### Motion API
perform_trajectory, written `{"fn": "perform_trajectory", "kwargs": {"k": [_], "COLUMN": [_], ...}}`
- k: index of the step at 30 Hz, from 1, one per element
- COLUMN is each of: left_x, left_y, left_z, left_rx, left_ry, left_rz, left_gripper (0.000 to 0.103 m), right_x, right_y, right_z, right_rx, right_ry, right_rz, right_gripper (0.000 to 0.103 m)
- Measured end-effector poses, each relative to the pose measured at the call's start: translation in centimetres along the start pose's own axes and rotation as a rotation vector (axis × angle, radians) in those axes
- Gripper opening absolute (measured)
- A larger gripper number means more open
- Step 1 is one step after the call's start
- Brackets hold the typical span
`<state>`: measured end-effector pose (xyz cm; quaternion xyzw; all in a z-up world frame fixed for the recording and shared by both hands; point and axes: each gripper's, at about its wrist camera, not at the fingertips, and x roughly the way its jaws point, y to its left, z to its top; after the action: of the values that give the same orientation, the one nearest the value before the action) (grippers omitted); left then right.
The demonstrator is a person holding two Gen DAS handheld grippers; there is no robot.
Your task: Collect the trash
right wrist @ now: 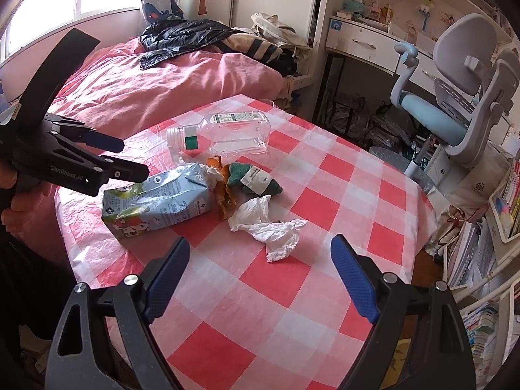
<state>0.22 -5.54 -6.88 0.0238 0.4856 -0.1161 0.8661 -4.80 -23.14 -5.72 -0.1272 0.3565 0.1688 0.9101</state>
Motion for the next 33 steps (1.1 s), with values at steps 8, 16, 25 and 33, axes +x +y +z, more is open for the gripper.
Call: {"fn": "perform_trajectory", "kwargs": {"k": [8, 16, 25, 33], "left_x": [-0.4, -0.9, -0.5, 0.4], "left_y": [-0.1, 0.0, 0.0, -0.5], "left_z": [0.0, 0.1, 0.1, 0.0], "left_rx": [0.012, 0.013, 0.013, 0.029], "left_ry": [-0.003, -0.009, -0.002, 0.022], "left_rz": [-0.013, -0.018, -0.006, 0.0], "left_gripper": [0.079, 0.08, 0.08, 0.08], "right_x": [1.1, 1.6, 1.7, 1.7], "right_y": [1.2, 2.0, 1.9, 1.8], "right_z": [0.5, 0.6, 0.4, 0.3], "right_rx": [-0.02, -0.042, -0.04, -0.04], "right_ry": [0.022, 0.038, 0.044, 0.044], "right_rz": [-0.013, -0.018, -0.018, -0.017], "right_gripper": [0.086, 0.086, 0.086, 0.086]}}
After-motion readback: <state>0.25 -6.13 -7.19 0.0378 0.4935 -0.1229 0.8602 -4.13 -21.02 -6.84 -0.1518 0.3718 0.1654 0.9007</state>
